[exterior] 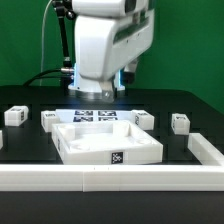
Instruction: Assemble one leg
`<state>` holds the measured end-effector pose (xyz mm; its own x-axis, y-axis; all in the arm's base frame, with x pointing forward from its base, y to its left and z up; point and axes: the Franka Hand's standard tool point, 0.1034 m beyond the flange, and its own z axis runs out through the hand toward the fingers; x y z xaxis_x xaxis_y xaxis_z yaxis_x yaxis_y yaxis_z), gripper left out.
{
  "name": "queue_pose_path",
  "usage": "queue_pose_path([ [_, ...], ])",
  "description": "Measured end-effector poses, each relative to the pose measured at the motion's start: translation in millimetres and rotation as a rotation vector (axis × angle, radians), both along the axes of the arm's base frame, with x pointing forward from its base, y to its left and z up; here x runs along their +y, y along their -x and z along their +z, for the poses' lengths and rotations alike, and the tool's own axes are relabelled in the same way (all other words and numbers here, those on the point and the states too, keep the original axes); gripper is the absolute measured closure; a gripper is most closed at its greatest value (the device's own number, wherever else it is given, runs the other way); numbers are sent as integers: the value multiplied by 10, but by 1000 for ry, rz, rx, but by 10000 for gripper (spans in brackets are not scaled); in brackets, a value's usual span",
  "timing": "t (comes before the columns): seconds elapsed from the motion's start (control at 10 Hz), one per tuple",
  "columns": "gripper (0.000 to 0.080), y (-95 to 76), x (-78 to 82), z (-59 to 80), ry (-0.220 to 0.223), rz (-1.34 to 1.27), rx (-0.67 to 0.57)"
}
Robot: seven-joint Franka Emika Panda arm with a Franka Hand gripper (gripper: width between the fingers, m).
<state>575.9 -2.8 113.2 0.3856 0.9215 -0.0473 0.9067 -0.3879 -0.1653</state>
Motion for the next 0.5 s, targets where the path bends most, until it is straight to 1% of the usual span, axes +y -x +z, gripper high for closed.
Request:
queue_pose_path([
  [0.1,150,14,-7,-81,7,89,-23],
  [0.2,150,40,-6,-118,5,100,-45],
  [0.5,150,55,-7,-130,5,99,-38],
])
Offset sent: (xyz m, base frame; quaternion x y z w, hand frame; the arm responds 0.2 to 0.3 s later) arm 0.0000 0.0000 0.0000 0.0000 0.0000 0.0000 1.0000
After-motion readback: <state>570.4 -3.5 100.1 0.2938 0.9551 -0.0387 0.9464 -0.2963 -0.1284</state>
